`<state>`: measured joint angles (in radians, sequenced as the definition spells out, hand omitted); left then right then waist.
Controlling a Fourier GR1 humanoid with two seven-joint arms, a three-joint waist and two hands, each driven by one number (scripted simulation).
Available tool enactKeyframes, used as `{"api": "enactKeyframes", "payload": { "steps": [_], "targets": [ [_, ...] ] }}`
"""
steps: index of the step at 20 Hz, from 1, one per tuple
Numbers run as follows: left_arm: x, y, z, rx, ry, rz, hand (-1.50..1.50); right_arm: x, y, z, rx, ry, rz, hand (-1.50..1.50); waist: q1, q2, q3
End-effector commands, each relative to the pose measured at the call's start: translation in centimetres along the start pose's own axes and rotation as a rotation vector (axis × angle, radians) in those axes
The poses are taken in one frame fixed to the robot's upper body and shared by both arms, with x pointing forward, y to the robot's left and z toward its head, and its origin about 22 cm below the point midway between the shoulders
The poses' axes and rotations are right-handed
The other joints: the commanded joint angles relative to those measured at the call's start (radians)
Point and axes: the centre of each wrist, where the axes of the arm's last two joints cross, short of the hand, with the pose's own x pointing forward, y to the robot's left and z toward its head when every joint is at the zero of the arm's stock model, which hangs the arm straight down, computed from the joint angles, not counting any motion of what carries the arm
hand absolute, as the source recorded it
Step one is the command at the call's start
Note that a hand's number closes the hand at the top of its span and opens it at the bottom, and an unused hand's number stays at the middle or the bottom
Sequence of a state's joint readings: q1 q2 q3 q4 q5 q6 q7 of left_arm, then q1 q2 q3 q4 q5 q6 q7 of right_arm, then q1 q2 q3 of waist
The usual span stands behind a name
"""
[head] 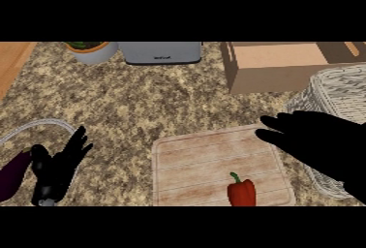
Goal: Pick the bell pepper from the cutting board and place it in the basket
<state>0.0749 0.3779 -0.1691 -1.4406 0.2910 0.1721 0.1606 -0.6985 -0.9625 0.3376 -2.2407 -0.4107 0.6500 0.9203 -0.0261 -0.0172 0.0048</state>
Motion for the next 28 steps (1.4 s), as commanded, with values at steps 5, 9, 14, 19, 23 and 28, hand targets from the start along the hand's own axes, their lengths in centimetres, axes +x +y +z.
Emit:
{"api": "enactKeyframes", "payload": {
  "steps": [5, 9, 14, 19, 23, 28],
  "targets": [
    [-3.0, -0.9, -0.1, -0.005, 0.155, -0.053, 0.00, 1.4, 2.4, -0.6, 0.013, 0.061, -0.034, -1.50, 0.023, 0.018, -0.007],
    [-2.3, -0.4, 0.1, -0.009, 0.144, -0.012, 0.00, 1.4, 4.1, -2.2, 0.007, 0.057, -0.052, -1.50, 0.036, 0.020, -0.005],
    [-3.1, -0.2, 0.6, -0.011, 0.135, -0.027, 0.00, 1.8, 6.5, -3.5, 0.028, 0.091, -0.032, -1.50, 0.033, 0.019, -0.006],
    [-1.2, 0.0, 0.4, -0.019, 0.149, -0.021, 0.00, 0.8, 8.2, -4.9, 0.063, 0.129, -0.005, -1.50, 0.032, 0.018, -0.004],
    [-3.3, 0.2, 1.5, -0.007, 0.153, -0.031, 0.00, -0.3, 9.1, -5.1, 0.064, 0.120, -0.002, -1.50, 0.031, 0.018, -0.004],
    [-1.6, -0.5, 0.9, -0.015, 0.152, -0.015, 0.00, -0.3, 12.2, -5.7, 0.060, 0.101, -0.016, -1.50, 0.025, 0.017, -0.003]
  ]
}}
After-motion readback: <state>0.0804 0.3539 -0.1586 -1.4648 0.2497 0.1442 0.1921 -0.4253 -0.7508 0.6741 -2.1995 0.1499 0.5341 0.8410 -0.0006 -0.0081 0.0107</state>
